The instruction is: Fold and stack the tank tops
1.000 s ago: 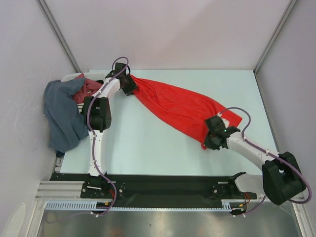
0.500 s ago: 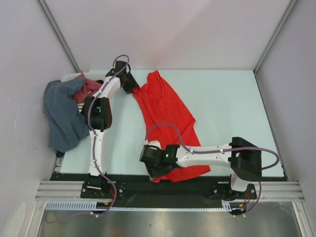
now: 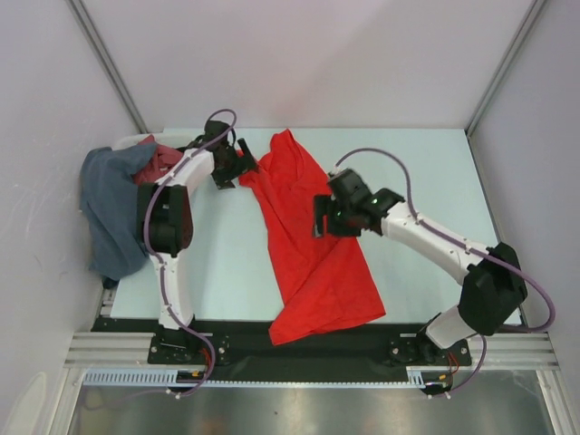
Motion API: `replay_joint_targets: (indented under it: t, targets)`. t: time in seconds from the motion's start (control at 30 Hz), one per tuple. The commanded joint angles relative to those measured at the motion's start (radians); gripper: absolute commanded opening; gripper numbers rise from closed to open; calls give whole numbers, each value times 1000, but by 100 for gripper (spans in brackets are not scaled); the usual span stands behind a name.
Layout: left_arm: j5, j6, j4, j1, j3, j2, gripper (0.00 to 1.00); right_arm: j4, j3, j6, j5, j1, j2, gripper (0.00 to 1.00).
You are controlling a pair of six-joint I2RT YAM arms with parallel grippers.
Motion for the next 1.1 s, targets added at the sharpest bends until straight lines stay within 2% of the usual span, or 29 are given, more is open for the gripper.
replay_joint_targets:
  t: [0.0,0.1,0.2,0.33,0.4,0.53,0.6,0.73,0.9,1.0,1.07]
  targets:
    - [-18,13,102,-14,-125,-188,100,55,75,-157,-64,-185,37,73]
    - [-29,-2,149,-27,-264,-316,100,75,159,-212,-86,-307,139,70]
    - [-24,-14,199,-56,-412,-410,99,81,256,-252,-70,-382,254,71]
    - [3,-42,291,-106,-571,-466,95,124,362,-258,-104,-461,400,75]
    - [6,-51,308,-126,-591,-455,91,108,461,-255,-92,-478,507,74]
    - [32,-76,329,-133,-579,-392,75,63,656,-278,-135,-493,687,70]
    - [34,-80,326,-136,-550,-354,75,37,759,-291,-164,-495,747,68]
    - [28,-94,329,-139,-513,-303,79,25,862,-303,-215,-501,883,68]
    - [17,-99,323,-149,-447,-220,80,37,902,-295,-196,-479,951,69]
    - [6,-97,303,-150,-389,-165,75,26,943,-295,-202,-466,994,67]
    - [-14,-94,285,-150,-346,-142,66,6,989,-297,-208,-458,1029,60]
